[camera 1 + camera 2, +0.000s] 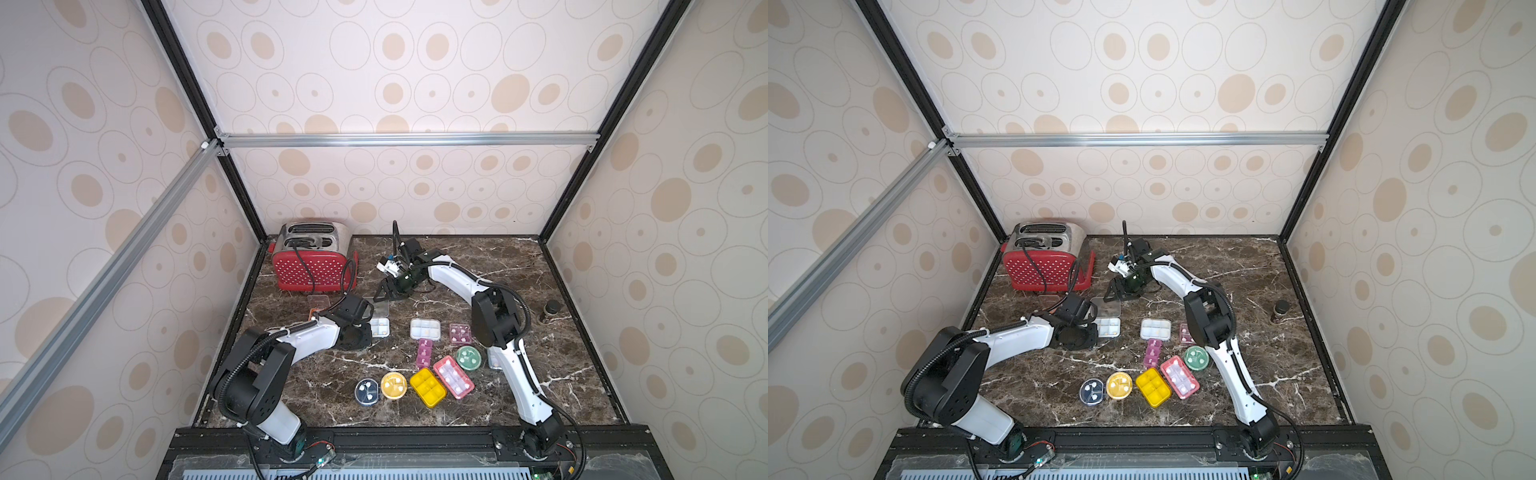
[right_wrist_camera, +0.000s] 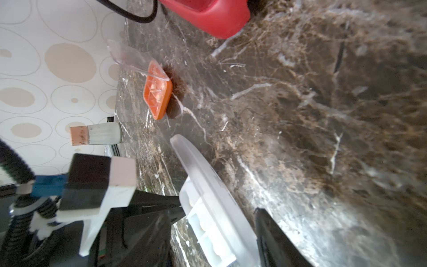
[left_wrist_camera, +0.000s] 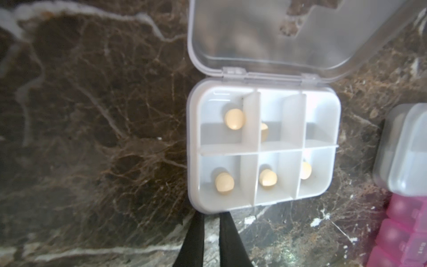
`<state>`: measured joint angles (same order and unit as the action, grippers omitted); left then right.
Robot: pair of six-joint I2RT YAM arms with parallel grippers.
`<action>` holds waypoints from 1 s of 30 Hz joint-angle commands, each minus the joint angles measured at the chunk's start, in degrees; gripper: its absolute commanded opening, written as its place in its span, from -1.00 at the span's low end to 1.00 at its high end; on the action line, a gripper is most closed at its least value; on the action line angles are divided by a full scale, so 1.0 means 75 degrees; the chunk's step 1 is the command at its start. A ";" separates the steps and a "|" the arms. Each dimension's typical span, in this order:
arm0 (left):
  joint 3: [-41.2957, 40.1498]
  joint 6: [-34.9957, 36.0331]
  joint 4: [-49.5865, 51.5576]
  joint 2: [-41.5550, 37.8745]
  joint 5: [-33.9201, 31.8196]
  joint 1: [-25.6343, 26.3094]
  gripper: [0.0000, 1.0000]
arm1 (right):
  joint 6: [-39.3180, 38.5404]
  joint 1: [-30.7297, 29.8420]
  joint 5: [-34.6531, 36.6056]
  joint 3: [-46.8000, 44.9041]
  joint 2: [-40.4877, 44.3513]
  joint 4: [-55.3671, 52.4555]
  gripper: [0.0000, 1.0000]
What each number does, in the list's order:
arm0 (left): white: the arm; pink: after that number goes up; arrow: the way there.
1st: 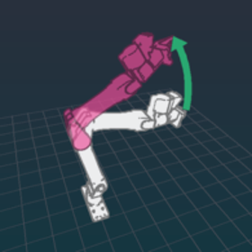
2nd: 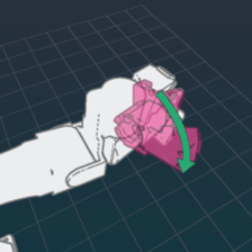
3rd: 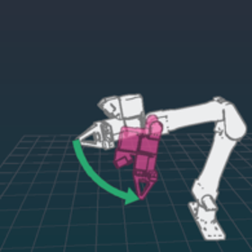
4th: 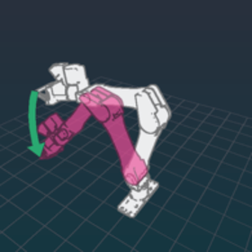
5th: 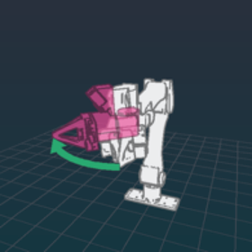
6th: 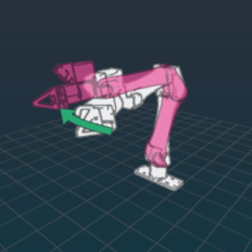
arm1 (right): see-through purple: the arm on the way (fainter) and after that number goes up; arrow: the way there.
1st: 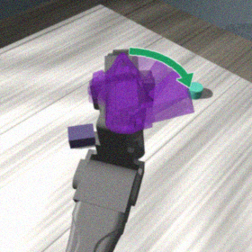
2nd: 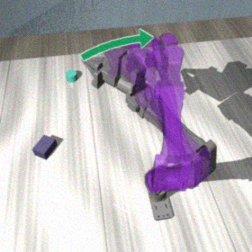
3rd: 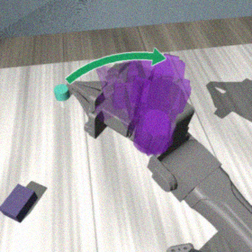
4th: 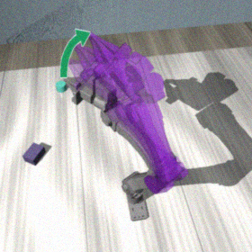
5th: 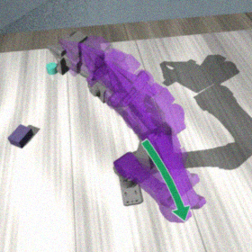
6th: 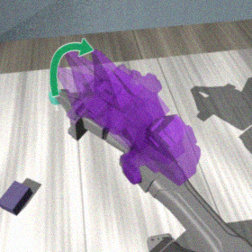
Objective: Close pillboxes
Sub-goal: Close the lid on the pillbox.
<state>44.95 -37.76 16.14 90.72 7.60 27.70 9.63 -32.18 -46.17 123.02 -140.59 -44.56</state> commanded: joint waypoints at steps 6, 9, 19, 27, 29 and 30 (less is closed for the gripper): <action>-0.0116 -0.0271 -0.0248 0.0211 -0.0286 -0.0009 -0.72 | 0.0429 -0.0103 -0.0536 -0.1459 0.1147 0.0568 0.19; -0.0184 -0.0391 -0.0375 0.0177 -0.0281 -0.0003 -0.71 | 0.0594 -0.0234 -0.0510 -0.1978 0.1509 0.0890 0.20; -0.1081 -0.0870 0.0040 -0.1857 0.0371 0.0019 -0.59 | 0.1738 -0.0525 0.1351 -0.3483 0.2565 0.1560 0.17; -0.0326 -0.0268 0.0638 -0.1931 0.0444 -0.0581 0.25 | 0.2787 -0.0952 0.3249 -0.3846 0.2578 0.1382 0.35; -0.0097 -0.0098 0.0614 -0.1666 0.0329 -0.0741 0.42 | 0.2895 -0.1035 0.3368 -0.3830 0.2489 0.1382 0.35; 0.0057 -0.0003 0.0641 -0.1473 0.0308 -0.0796 0.47 | 0.2959 -0.1055 0.3439 -0.3837 0.2449 0.1391 0.34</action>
<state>41.76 -40.49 19.05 77.23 11.05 23.05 28.56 -38.85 -25.30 94.80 -121.95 -33.80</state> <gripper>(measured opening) 0.719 0.673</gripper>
